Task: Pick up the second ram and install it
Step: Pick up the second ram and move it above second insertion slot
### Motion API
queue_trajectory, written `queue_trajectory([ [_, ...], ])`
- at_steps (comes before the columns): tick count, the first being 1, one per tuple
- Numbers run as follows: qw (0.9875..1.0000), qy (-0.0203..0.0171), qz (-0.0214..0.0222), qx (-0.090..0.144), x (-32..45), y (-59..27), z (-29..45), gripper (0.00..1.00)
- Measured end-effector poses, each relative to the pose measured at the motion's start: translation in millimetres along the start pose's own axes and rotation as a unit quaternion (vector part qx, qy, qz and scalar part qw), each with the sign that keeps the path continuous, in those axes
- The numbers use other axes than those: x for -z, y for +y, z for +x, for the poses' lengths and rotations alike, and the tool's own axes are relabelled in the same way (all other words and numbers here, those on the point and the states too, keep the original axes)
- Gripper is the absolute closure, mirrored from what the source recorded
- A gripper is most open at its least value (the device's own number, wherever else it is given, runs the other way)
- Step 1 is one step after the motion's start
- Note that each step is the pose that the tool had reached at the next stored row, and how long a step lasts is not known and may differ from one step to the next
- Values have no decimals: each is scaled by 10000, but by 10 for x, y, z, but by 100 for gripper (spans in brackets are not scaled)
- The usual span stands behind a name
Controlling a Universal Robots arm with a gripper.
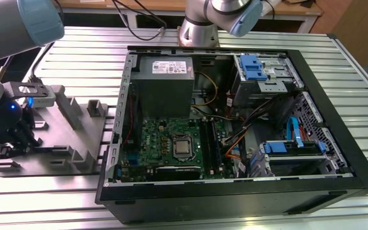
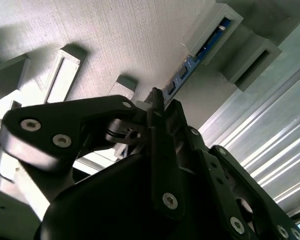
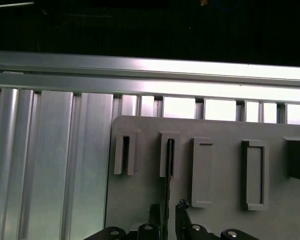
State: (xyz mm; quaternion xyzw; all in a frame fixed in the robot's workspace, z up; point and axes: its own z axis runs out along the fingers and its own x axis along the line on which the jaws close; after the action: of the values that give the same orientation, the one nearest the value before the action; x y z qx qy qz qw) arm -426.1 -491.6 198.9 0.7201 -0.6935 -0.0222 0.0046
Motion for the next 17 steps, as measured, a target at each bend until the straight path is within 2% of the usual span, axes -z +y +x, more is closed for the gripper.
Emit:
queue_trajectory([
  [1, 10000, 0, 0, 0, 0, 0, 0, 74],
  [2, 10000, 0, 0, 0, 0, 0, 0, 81],
  [17, 10000, 0, 0, 0, 15, -33, 1, 81],
])
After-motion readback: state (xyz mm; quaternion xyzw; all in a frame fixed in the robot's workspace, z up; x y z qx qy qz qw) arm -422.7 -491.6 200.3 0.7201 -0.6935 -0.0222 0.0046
